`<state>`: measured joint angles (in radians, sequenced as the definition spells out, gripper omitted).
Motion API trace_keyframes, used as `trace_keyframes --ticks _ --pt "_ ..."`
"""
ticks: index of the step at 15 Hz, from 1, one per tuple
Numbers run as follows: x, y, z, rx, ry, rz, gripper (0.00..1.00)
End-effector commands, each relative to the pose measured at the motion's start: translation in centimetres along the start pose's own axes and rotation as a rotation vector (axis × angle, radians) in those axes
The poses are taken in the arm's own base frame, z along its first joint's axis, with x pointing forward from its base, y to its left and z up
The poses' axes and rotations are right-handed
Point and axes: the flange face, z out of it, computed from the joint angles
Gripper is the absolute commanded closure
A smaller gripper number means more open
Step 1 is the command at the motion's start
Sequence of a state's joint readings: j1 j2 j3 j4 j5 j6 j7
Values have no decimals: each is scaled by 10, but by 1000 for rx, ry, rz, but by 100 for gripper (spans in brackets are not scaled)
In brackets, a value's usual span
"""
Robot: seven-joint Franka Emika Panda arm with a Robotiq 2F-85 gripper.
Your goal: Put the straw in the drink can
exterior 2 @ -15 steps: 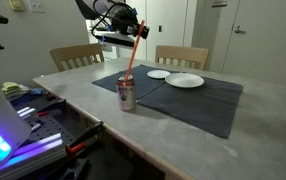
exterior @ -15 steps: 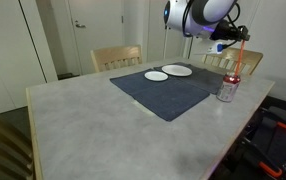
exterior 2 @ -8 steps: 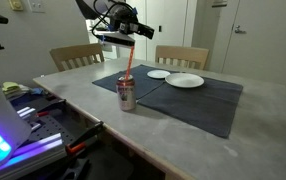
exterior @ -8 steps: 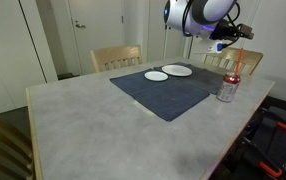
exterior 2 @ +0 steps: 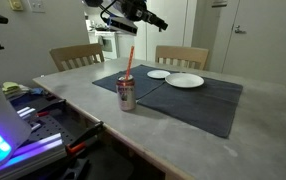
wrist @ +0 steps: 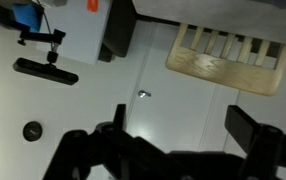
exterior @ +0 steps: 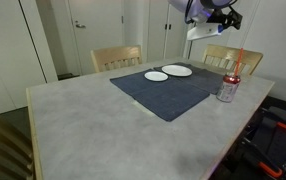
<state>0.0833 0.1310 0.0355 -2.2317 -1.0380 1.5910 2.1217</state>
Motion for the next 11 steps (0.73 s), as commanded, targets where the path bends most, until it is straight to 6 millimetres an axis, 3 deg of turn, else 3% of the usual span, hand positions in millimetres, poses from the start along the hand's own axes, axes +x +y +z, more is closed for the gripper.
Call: trace_keyframes --ticks 1,6,11 --pt "30 -1 -7 175 -27 -88 0" --pt "65 -15 -16 424 -71 -196 0" --pt "91 -28 -8 673 -141 -310 0"
